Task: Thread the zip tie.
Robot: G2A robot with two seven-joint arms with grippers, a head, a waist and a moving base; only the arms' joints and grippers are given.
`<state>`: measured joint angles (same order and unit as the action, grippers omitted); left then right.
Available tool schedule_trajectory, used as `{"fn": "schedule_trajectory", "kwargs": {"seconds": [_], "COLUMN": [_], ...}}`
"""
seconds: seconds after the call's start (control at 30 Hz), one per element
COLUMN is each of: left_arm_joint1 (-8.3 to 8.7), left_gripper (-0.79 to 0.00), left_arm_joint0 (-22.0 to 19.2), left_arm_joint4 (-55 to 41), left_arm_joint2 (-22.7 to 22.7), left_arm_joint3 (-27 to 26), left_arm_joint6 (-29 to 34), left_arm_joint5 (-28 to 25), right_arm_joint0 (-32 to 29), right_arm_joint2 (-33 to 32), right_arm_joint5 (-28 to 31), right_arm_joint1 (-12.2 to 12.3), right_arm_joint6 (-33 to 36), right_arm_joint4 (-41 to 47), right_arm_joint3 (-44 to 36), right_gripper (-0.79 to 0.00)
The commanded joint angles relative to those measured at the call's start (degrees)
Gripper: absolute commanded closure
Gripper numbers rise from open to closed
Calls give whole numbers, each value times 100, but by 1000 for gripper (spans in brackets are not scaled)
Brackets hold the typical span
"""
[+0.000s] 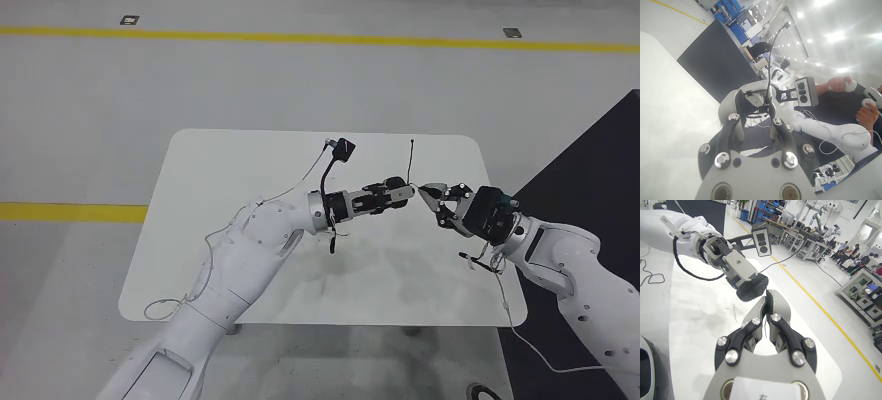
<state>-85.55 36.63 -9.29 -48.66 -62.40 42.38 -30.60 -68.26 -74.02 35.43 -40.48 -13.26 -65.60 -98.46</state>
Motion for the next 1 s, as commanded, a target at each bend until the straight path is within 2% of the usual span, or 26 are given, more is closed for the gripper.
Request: {"fn": "schedule_trajectory", "kwargs": {"seconds": [0.0,0.4,0.63,0.97], "left_arm_joint1": [-3,-8,-5,-2], "left_gripper": [-209,-169,-185,-145], "left_arm_joint0": [11,67,130,171], "left_arm_joint4": [-2,-3,-1,36], "left_arm_joint2": [-9,-68,-109,-159], "left_arm_joint3": [7,-23,-86,-199], "left_arm_joint6": [-6,61,72,92], "left_arm_joint5": [-7,19,12,-48], "right_arm_joint0": [0,0,0,0], "right_arm_joint2": [0,0,0,0], "right_arm_joint5": [0,0,0,0], "right_arm_joint1": [0,0,0,0], "right_arm_joint6": [0,0,0,0], "right_arm_joint4": [0,0,0,0], "right_arm_joint3": [0,0,0,0], "right_gripper": [0,0,0,0]}}
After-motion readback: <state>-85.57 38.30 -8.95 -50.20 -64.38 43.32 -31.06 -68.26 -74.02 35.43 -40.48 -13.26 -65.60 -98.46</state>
